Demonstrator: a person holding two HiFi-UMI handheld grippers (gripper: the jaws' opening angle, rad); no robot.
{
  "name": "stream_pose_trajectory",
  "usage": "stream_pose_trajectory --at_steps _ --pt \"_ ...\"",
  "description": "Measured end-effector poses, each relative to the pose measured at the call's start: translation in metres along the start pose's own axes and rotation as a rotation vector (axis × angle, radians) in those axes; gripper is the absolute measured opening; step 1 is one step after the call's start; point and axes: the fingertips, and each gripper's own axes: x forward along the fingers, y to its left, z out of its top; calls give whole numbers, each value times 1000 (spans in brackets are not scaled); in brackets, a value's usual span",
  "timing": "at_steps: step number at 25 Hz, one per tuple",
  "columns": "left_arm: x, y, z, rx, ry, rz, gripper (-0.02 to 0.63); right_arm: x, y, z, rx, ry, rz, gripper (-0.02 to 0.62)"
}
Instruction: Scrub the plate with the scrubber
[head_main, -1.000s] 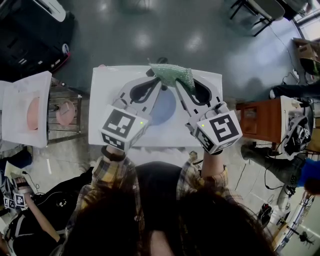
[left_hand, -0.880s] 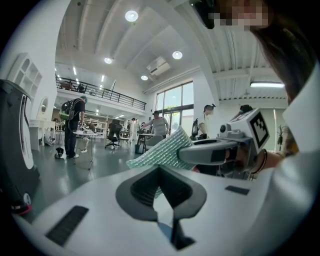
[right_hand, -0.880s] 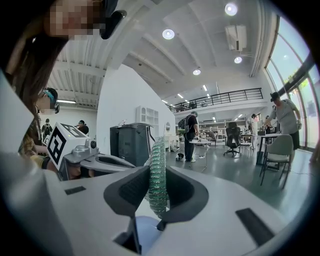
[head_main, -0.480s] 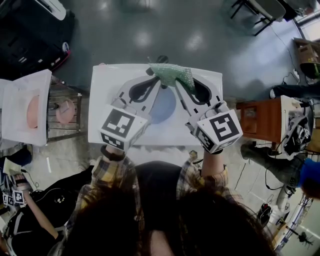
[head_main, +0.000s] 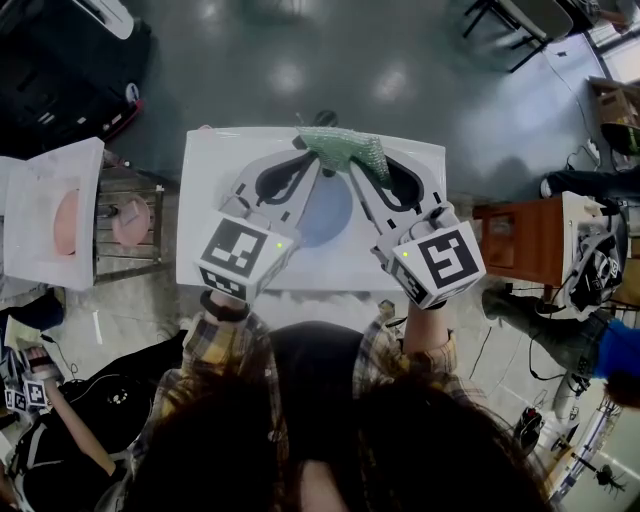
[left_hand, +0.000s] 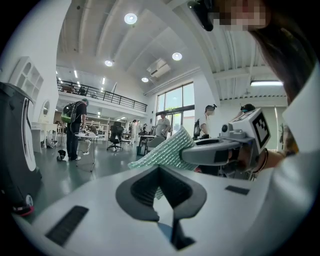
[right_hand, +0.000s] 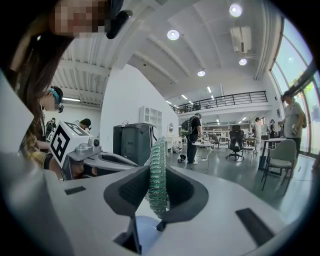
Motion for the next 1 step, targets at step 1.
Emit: stream_pose_trajectory --at_steps 1 --pt "-1 1 1 1 -3 3 15 0 2 2 -13 -2 4 101"
